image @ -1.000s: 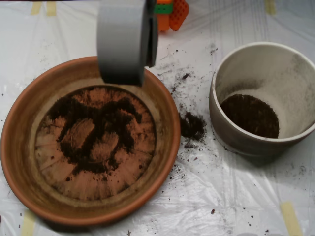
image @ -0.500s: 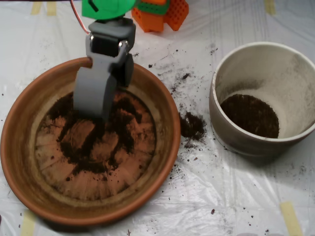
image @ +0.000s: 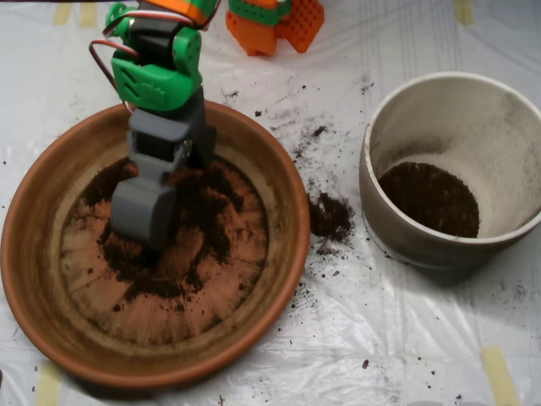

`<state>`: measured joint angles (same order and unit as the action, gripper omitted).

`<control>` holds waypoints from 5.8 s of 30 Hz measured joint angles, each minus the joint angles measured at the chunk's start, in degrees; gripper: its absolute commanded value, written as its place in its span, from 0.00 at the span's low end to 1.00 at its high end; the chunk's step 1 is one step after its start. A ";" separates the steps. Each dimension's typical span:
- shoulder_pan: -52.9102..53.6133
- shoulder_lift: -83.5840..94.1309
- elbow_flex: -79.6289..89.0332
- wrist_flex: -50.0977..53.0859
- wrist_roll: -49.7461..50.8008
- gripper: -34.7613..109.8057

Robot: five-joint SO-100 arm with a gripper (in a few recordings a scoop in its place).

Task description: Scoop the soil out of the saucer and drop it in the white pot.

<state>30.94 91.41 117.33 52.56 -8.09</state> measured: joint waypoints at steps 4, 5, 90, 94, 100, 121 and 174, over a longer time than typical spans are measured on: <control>1.32 -7.03 -6.50 3.16 -0.53 0.69; 1.23 -9.49 -9.05 4.83 -1.41 0.69; -35.51 21.18 -34.10 18.02 -2.46 0.24; -43.51 13.97 -41.40 22.41 -5.01 0.24; -55.02 10.72 -42.36 23.47 -7.47 0.27; -54.49 7.82 -43.33 28.12 -1.49 0.46; -4.66 22.59 -2.64 5.01 5.19 0.52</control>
<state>26.28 113.99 114.70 57.57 -2.90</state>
